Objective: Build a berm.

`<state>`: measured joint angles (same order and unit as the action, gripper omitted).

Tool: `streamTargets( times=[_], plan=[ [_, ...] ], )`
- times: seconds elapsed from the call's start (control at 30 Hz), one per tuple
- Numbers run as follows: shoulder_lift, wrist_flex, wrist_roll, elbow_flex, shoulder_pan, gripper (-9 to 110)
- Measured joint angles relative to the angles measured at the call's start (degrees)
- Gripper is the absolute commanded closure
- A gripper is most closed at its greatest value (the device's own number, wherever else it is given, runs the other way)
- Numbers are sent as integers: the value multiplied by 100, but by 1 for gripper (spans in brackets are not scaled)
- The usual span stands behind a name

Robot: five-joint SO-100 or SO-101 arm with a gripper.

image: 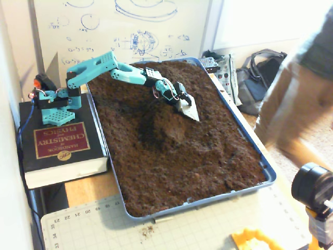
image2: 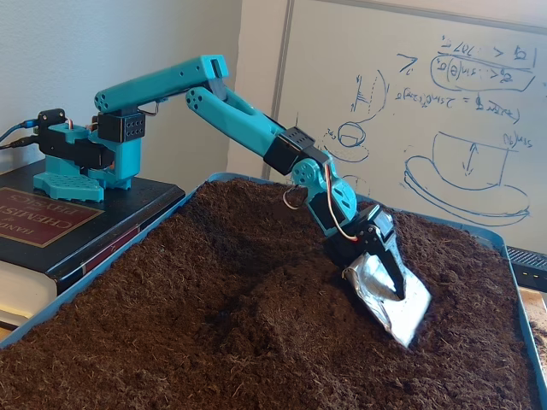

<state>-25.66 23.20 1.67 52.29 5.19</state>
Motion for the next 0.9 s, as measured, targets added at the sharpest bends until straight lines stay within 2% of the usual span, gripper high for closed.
streamTargets(
  times=[0.9],
  plan=[
    [-686, 2408, 62, -70, 0, 101]
  ],
)
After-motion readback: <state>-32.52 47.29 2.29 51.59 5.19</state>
